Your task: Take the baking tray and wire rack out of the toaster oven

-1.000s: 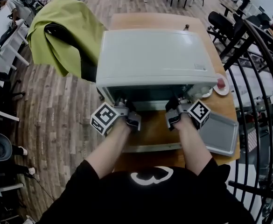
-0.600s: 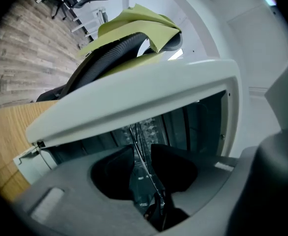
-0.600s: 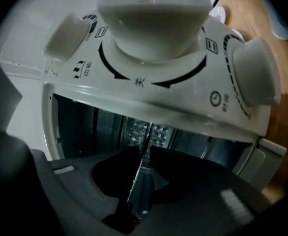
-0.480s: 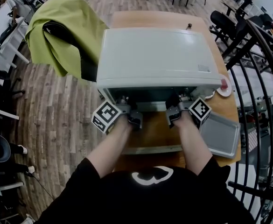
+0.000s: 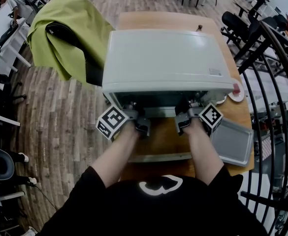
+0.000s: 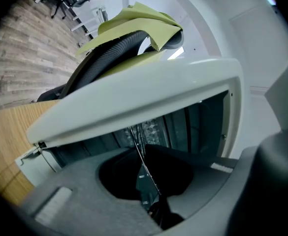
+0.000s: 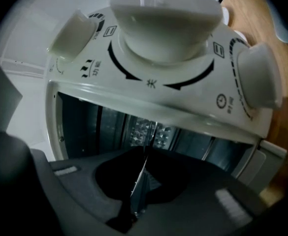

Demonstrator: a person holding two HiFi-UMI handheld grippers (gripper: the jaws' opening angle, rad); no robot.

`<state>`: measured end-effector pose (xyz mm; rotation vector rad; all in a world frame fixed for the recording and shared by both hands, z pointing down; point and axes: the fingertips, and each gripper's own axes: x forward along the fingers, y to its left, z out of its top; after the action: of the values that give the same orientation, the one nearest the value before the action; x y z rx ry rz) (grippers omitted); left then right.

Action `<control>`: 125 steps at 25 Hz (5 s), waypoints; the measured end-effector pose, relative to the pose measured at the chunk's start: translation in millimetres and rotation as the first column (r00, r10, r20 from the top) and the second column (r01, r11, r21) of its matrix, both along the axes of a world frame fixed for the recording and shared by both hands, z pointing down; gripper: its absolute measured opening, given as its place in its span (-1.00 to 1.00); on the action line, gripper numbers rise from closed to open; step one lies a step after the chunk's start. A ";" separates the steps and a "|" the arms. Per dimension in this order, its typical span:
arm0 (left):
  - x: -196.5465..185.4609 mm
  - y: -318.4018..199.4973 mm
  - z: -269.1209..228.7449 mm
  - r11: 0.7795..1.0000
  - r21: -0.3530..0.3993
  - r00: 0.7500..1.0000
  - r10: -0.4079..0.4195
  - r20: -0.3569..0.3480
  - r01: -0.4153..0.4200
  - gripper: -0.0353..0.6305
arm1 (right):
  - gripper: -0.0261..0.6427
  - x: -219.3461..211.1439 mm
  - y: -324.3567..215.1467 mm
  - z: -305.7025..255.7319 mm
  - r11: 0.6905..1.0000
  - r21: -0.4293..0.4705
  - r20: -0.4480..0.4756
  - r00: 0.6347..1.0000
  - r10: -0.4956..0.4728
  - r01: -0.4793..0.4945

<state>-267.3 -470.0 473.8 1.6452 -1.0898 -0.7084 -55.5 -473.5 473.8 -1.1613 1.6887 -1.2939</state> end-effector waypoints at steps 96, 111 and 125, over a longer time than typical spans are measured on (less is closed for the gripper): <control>312.4 374.5 -41.2 0.904 0.036 0.903 0.424 0.063 -0.427 -0.76 | -0.87 295.7 459.0 -45.4 0.948 0.036 -0.142 0.937 0.319 -0.317; 400.8 315.5 4.7 0.885 -0.051 0.882 0.465 0.071 -0.463 -0.76 | -0.86 382.3 404.8 6.2 0.941 -0.054 -0.143 0.936 0.323 -0.333; 405.8 289.7 56.6 0.885 -0.134 0.886 0.457 0.081 -0.445 -0.77 | -0.84 388.9 370.6 61.9 0.951 -0.125 -0.164 0.952 0.259 -0.281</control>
<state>138.6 -180.3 530.5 1.7691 -0.7583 -0.2466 333.4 -102.8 535.7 -1.5504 1.4878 -1.1998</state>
